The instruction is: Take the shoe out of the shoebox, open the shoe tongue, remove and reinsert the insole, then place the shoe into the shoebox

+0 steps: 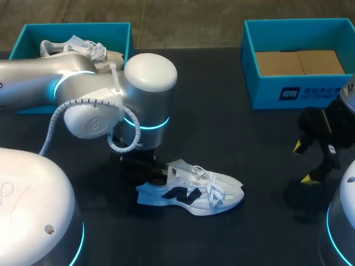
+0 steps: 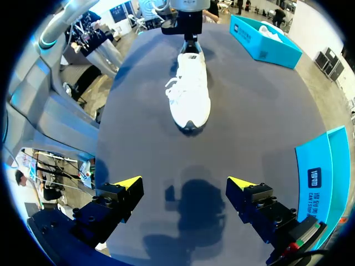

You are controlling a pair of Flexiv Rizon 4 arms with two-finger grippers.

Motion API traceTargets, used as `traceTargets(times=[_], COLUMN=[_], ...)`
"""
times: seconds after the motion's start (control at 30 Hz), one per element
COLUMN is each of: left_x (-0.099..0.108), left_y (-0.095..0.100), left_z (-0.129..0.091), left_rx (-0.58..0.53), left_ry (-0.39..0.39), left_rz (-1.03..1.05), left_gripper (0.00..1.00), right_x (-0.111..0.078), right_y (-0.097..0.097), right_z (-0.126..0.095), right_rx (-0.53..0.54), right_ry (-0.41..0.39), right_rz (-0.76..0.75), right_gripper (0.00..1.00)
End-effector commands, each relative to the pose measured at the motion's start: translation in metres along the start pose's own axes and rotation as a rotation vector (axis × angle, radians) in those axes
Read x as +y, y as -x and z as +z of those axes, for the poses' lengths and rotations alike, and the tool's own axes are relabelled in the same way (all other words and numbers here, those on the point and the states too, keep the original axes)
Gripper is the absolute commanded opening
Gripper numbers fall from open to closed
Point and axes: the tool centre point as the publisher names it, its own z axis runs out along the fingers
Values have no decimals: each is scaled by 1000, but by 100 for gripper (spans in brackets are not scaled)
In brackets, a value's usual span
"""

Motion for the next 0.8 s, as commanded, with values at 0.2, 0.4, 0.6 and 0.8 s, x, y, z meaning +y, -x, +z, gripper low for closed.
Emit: traceTargets(times=[0.2, 0.4, 0.6, 0.8], left_x=[-2, -9, -16, -26], left_y=[-1, -9, -22, -31], left_z=[-16, -36, -61, -81], left_rx=[-31, -64, -151, -233], left_ry=[29, 60, 49, 20], left_rz=[2, 1, -42, -112], left_gripper=[100, 100, 100, 100], right_x=[0, 0, 0, 0], right_y=[-1, -1, -1, -1], right_z=[1, 1, 1, 1], right_rx=[-2, -2, -2, -2], right_ry=[-1, -1, -1, -1], right_rz=[0, 0, 0, 0], right_gripper=[100, 100, 100, 100])
